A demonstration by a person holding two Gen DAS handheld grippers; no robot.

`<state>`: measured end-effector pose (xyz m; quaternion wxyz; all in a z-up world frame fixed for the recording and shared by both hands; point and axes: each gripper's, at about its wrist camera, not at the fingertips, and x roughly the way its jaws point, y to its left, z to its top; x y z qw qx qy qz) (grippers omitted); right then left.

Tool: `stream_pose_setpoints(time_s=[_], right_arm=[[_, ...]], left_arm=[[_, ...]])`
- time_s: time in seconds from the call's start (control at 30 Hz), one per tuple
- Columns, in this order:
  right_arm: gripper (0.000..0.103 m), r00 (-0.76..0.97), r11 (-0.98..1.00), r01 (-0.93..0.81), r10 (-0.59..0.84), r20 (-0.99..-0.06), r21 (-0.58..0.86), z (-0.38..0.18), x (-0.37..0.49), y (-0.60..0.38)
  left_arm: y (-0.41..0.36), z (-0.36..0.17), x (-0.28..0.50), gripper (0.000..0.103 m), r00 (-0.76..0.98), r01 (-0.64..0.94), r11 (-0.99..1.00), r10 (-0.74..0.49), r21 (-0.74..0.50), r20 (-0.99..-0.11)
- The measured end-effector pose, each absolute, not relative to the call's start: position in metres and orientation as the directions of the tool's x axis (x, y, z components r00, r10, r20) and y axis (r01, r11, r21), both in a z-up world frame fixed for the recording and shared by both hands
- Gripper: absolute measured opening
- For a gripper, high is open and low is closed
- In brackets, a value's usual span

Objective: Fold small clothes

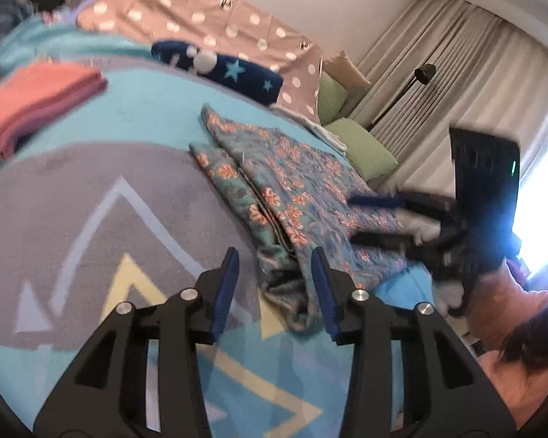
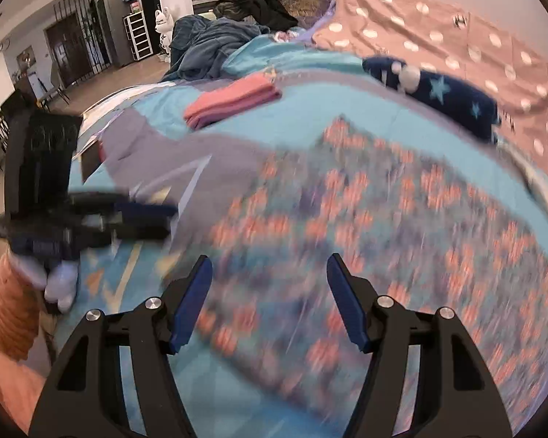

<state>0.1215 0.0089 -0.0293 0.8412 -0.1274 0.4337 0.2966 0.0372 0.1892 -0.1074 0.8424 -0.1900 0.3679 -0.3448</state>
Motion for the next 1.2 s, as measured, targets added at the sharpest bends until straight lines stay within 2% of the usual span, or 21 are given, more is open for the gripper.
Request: stream_pose_setpoints(time_s=[0.07,0.23,0.37,0.47,0.5,0.53,0.6,0.7,0.77,0.97,1.03,1.13,1.2], right_arm=[[0.066,0.444,0.792,-0.610,0.381,-0.811,0.038,-0.023,0.144,0.022],[0.066,0.365,0.830,-0.557,0.289,-0.885,0.041,-0.033,0.217,0.074],[0.066,0.345,0.840,-0.534,0.112,-0.932,-0.097,-0.062,0.244,0.116],[0.064,0.310,0.842,-0.522,0.036,-0.950,-0.139,-0.083,0.251,0.128],[0.049,0.308,0.849,-0.510,0.034,-0.951,-0.135,-0.087,0.253,0.128],[0.007,0.318,0.855,-0.502,0.043,-0.947,-0.130,-0.087,0.253,0.127],[0.002,0.322,0.870,-0.484,0.082,-0.943,-0.090,-0.084,0.259,0.120],[0.001,0.333,0.904,-0.427,0.148,-0.931,-0.009,-0.078,0.276,0.107],[0.001,0.316,0.907,-0.420,0.176,-0.932,0.029,-0.082,0.284,0.102],[0.003,0.321,0.844,-0.493,0.401,-0.858,0.210,-0.060,0.268,0.087],[0.013,0.368,0.841,-0.504,0.414,-0.832,0.196,-0.038,0.252,0.074],[0.026,0.454,0.827,-0.554,0.393,-0.799,0.092,-0.016,0.215,0.059],[0.027,0.507,0.820,-0.572,0.375,-0.776,0.022,-0.009,0.183,0.043]], left_arm=[[0.181,-0.115,0.046,0.040,0.447,0.418,0.702,-0.712,-0.577,-0.542],[0.168,-0.116,0.047,0.045,0.379,0.450,0.640,-0.768,-0.622,-0.516],[0.161,-0.117,0.046,0.046,0.382,0.452,0.664,-0.747,-0.596,-0.544],[0.161,-0.119,0.046,0.040,0.387,0.445,0.667,-0.745,-0.598,-0.543],[0.161,-0.120,0.046,0.026,0.393,0.439,0.674,-0.739,-0.594,-0.548],[0.162,-0.122,0.046,0.015,0.385,0.427,0.673,-0.740,-0.605,-0.551],[0.167,-0.122,0.043,0.010,0.381,0.421,0.656,-0.755,-0.627,-0.534],[0.168,-0.117,0.032,0.009,0.415,0.422,0.678,-0.735,-0.602,-0.537],[0.174,-0.123,0.029,0.009,0.414,0.393,0.672,-0.739,-0.627,-0.532],[0.183,-0.126,0.020,0.009,0.419,0.385,0.653,-0.753,-0.652,-0.507],[0.182,-0.125,0.020,0.012,0.429,0.386,0.664,-0.744,-0.641,-0.512],[0.176,-0.123,0.019,0.014,0.442,0.394,0.676,-0.733,-0.623,-0.517],[0.175,-0.123,0.019,0.016,0.449,0.396,0.683,-0.727,-0.614,-0.519]])
